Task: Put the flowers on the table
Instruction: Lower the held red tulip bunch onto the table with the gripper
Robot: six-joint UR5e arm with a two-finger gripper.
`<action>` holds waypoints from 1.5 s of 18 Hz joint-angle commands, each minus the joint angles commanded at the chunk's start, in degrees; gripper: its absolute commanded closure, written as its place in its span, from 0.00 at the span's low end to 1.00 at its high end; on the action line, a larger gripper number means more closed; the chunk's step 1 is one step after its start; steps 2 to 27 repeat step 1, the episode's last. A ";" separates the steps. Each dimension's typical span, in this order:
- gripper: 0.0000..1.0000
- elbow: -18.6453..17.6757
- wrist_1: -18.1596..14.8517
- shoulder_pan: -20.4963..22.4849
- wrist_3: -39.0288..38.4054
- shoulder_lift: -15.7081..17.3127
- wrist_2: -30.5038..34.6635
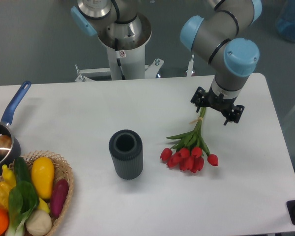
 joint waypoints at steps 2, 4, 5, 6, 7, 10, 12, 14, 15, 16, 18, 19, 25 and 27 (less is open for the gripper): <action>0.00 0.00 1.32 0.09 0.62 -0.26 0.17; 0.00 0.00 1.32 0.09 0.62 -0.26 0.17; 0.00 0.00 1.32 0.09 0.62 -0.26 0.17; 0.00 0.00 1.32 0.09 0.62 -0.26 0.17; 0.00 0.00 1.32 0.09 0.62 -0.26 0.17; 0.00 0.00 1.32 0.09 0.62 -0.26 0.17; 0.00 0.00 1.32 0.09 0.62 -0.26 0.17; 0.00 0.00 1.32 0.09 0.62 -0.26 0.17; 0.00 0.00 1.32 0.09 0.62 -0.26 0.17; 0.00 0.00 1.32 0.09 0.62 -0.26 0.17; 0.00 0.00 1.32 0.09 0.62 -0.26 0.17; 0.00 0.00 1.32 0.09 0.62 -0.26 0.17; 0.00 0.00 1.32 0.09 0.62 -0.26 0.17; 0.00 0.00 1.32 0.09 0.62 -0.26 0.17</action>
